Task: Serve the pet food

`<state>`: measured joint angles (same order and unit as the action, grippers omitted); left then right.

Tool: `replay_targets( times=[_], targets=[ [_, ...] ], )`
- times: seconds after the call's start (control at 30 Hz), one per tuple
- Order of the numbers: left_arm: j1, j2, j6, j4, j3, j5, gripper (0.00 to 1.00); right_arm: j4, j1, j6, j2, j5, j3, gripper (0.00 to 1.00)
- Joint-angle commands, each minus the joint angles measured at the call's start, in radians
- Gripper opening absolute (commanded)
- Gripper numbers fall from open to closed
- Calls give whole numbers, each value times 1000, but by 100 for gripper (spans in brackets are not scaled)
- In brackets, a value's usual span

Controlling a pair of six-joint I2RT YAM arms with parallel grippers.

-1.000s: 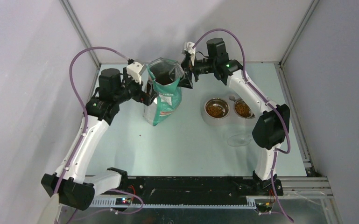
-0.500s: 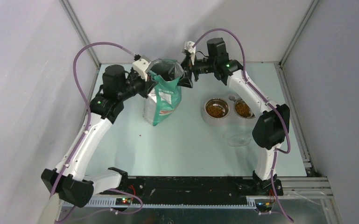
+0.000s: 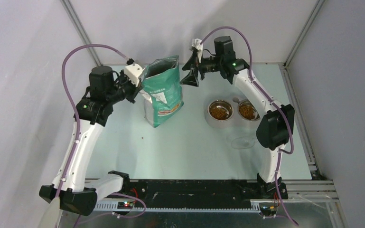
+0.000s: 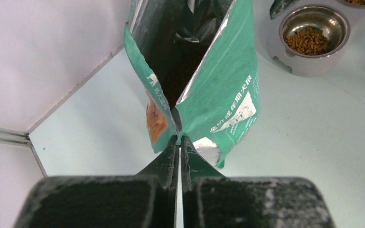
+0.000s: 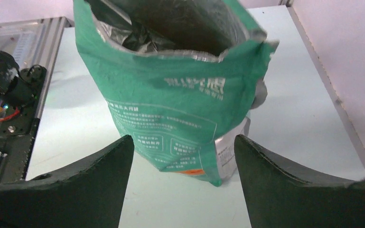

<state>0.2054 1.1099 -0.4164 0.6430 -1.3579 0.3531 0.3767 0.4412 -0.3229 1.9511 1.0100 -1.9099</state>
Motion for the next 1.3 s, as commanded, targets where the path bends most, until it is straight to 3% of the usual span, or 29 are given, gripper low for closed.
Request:
replay_targets(
  times=[0.0, 0.23, 0.4, 0.53, 0.6, 0.63, 0.7, 0.77, 0.93, 1.1, 1.27],
  targets=[
    [-17, -60, -82, -15, -79, -3, 0, -120, 15, 78, 34, 33, -98, 78],
    [-32, -56, -125, 7, -106, -13, 0, -160, 6, 108, 147, 24, -302, 71],
    [-32, -58, -102, 7, -105, -4, 0, -323, 2, 187, 181, 54, -309, 73],
    [-32, -60, -95, 33, -106, 12, 1, -324, 2, 214, 203, 124, -346, 64],
    [-32, -51, -110, 79, -112, 44, 21, -293, -1, 191, 202, 155, -349, 58],
    [-32, -48, -111, 90, -112, 55, 45, -263, -1, 177, 197, 161, -348, 56],
    [-32, -44, -97, 99, -100, 82, 67, -227, -3, 138, 189, 169, -339, 49],
    [-30, -35, -75, 78, -86, 97, 75, -216, -7, 120, 182, 172, -332, 42],
    [-27, 36, -33, 1, -87, 111, 76, -218, -13, 128, 179, 175, -334, 35],
    [-20, 101, 6, -103, -77, 117, 71, -220, -12, 143, 182, 182, -335, 19],
    [-18, 143, 47, -147, -96, 148, 48, -240, -14, 159, 183, 156, -333, 9]
  ],
)
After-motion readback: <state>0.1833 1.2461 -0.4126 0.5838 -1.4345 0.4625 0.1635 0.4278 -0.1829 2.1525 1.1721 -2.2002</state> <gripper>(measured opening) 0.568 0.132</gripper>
